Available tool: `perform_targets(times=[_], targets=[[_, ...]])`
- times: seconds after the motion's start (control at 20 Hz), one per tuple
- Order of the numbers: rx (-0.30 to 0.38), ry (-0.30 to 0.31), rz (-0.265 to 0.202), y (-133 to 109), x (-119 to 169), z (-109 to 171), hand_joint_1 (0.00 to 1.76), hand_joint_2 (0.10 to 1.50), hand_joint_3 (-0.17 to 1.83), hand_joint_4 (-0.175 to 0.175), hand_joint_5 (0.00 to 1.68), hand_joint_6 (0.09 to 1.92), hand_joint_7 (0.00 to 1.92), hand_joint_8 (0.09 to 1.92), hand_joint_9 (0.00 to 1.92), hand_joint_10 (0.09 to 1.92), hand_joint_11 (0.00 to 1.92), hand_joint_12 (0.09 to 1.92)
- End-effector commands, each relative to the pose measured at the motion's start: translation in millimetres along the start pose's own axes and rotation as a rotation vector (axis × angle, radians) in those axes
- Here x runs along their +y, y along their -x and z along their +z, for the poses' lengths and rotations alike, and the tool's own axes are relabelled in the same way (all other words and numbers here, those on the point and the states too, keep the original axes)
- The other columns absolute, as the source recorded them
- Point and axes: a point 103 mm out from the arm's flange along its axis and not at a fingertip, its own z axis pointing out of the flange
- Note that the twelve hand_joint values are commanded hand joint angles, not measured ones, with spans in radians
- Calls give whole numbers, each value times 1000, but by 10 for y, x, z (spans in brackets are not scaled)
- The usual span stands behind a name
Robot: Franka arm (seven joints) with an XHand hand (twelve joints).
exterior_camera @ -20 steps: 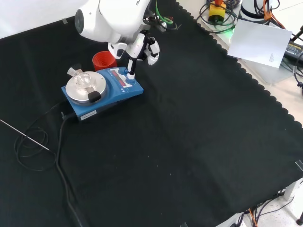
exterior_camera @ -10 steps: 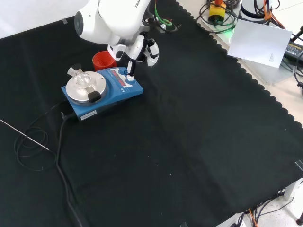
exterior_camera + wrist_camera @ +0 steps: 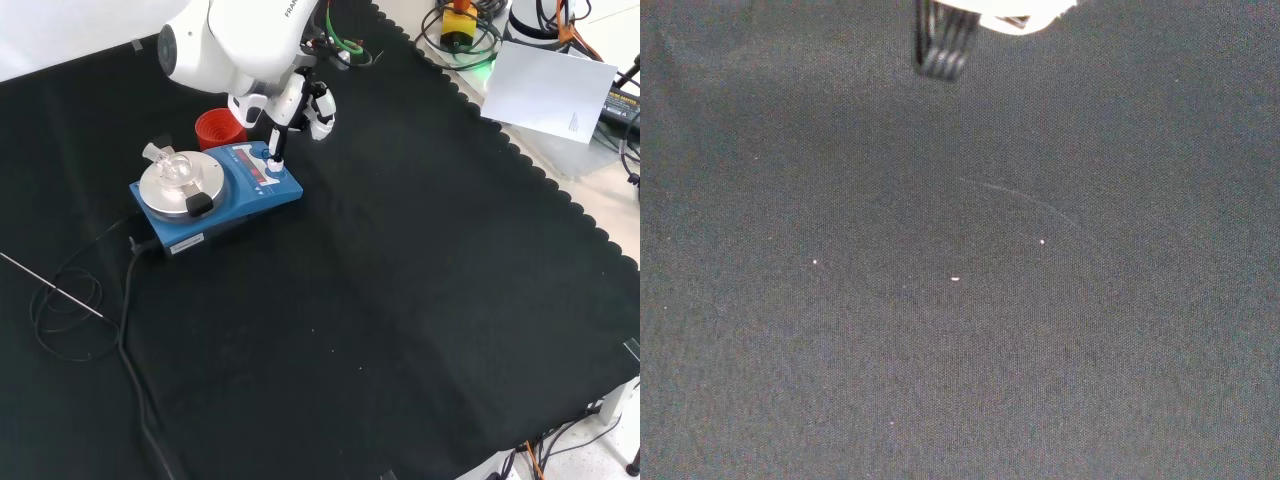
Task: Turn on the heater.
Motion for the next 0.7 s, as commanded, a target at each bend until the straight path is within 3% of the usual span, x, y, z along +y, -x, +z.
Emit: perform_targets(times=[0.05, 0.4, 0.7], targets=[[17, 11, -8, 56, -55, -14, 1413, 764, 983, -24, 264, 87, 1625, 1298, 1804, 1358, 1767, 1489], [30, 73, -14, 69, -371, -287, 1413, 763, 984, -24, 265, 87, 1625, 1299, 1804, 1359, 1767, 1489], [39, 96, -5, 136, -474, -355, 1414, 762, 986, -25, 268, 87, 1625, 1299, 1804, 1359, 1766, 1489]])
